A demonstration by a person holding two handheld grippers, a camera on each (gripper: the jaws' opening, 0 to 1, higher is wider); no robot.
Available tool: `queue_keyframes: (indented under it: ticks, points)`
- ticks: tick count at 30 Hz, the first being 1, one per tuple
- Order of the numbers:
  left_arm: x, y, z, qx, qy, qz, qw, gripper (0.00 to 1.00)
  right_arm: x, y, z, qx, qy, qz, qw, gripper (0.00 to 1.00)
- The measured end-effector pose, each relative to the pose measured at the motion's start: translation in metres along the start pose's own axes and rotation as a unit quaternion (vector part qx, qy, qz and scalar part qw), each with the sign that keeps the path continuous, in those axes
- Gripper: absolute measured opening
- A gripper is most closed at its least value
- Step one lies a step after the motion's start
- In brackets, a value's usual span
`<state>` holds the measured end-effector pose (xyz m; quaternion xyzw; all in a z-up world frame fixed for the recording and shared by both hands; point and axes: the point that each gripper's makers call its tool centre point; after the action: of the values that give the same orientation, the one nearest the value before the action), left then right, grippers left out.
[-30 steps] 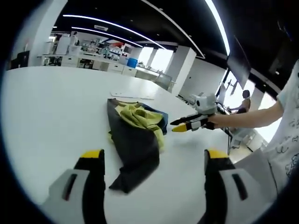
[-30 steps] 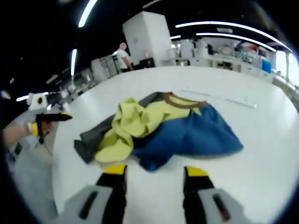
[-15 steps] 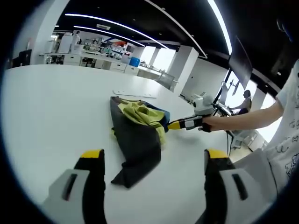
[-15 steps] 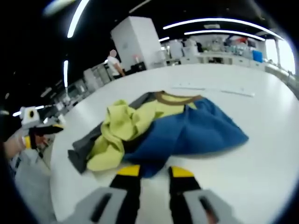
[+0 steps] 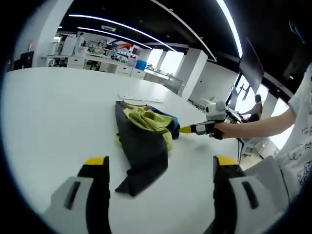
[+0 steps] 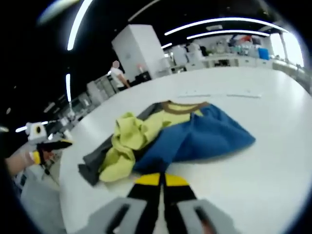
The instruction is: Fold the garment on the visible template until the final outline fits inside the template.
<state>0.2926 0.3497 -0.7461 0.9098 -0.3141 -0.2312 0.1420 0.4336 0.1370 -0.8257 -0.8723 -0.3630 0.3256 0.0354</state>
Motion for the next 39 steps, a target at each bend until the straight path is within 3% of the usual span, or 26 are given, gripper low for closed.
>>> queue_keyframes:
  ticks: [8,14,23,32,39]
  points:
    - [0.001,0.002,-0.003,0.002,0.005,0.003,1.0000,0.85,-0.047,0.018,0.003,0.028,-0.005,0.006,0.9996,0.00]
    - [0.004,0.004,-0.001,0.002,0.004,0.007,1.0000,0.85,-0.099,0.046,0.019,0.037,-0.014,0.043,0.9983,0.00]
    - [0.012,0.008,0.002,0.000,-0.001,0.016,0.9999,0.84,-0.153,0.094,0.039,0.059,-0.022,0.101,0.9929,0.00]
    - [0.020,0.011,0.003,0.001,-0.007,0.024,0.9997,0.84,-0.184,0.136,0.040,0.037,-0.041,0.150,0.9872,0.00]
    - [0.020,0.011,0.003,-0.002,-0.006,0.023,0.9997,0.84,-0.189,0.142,0.029,0.010,-0.049,0.163,0.9854,0.00]
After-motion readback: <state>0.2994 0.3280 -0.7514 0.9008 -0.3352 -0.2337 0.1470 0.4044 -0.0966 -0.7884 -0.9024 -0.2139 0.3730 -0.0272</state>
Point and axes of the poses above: the point that each gripper's makers call its tool centre point, and the gripper's own axes: x roughly forward along the fingers, y roughly to its right, z roughly out of its underside, and after that the axes turned 3 degrees about z, right-handed
